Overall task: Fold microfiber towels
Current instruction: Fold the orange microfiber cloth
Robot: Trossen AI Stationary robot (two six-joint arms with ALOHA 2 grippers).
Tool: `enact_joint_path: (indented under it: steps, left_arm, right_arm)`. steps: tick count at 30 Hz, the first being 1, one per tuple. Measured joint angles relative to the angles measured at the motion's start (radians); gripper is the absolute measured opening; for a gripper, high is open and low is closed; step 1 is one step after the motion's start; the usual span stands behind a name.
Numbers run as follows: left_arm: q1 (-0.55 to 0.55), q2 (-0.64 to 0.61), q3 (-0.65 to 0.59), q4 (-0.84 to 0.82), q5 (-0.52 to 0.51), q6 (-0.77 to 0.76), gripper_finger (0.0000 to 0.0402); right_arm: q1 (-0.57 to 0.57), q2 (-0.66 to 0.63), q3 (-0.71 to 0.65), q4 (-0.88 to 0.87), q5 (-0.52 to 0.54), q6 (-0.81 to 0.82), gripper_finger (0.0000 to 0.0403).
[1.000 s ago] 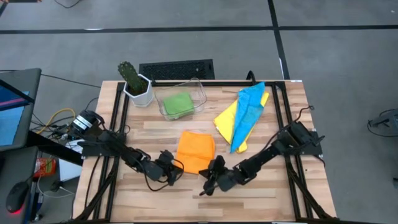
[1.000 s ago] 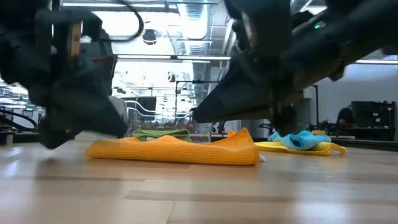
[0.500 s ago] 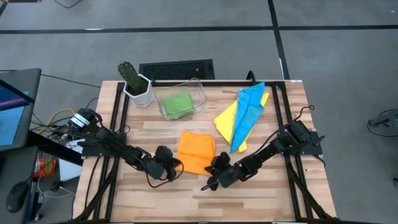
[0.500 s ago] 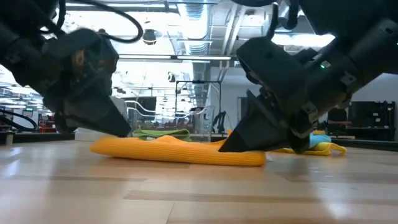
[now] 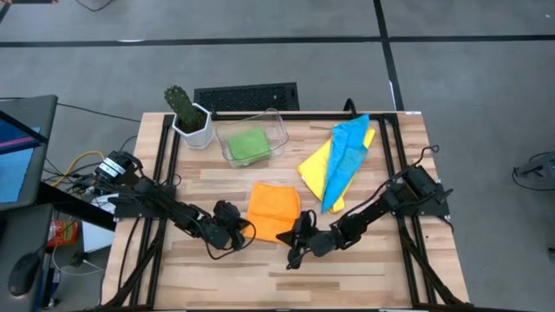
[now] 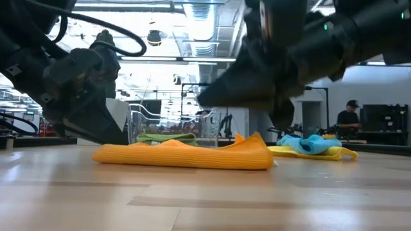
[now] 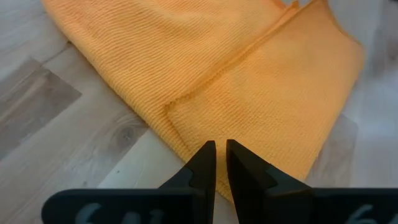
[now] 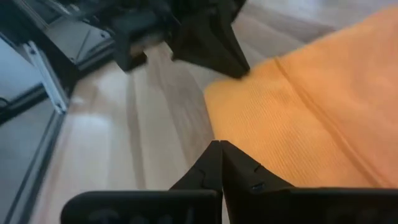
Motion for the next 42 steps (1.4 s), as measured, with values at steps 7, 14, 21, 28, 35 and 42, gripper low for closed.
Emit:
enact_joint_path:
  steps: [7, 14, 21, 28, 35, 42]
  left_arm:
    - [-0.001, 0.072, -0.004, 0.042, -0.009, -0.07, 0.0029]
    - [-0.011, 0.115, 0.0, 0.163, 0.035, -0.069, 0.0029]
    - [-0.013, -0.01, 0.001, -0.006, 0.143, -0.079, 0.0029]
    - [-0.021, -0.204, 0.0, -0.004, 0.105, -0.076, 0.0029]
    - [-0.047, -0.094, 0.002, 0.213, -0.049, 0.043, 0.0029]
    - [-0.046, 0.15, 0.002, 0.457, 0.03, 0.053, 0.0029]
  right_arm:
    - [0.0, 0.102, 0.0, 0.026, -0.008, 0.061, 0.002]
    - [0.002, 0.14, 0.004, 0.043, 0.007, 0.093, 0.0026]
    - [0.005, 0.132, 0.003, 0.015, -0.019, 0.071, 0.0019]
    - [0.016, 0.096, 0.02, 0.139, -0.027, -0.018, 0.0025]
    - [-0.002, 0.146, 0.074, 0.132, -0.043, -0.073, 0.0019]
    - [-0.028, 0.162, 0.079, 0.094, -0.065, -0.065, 0.0027]
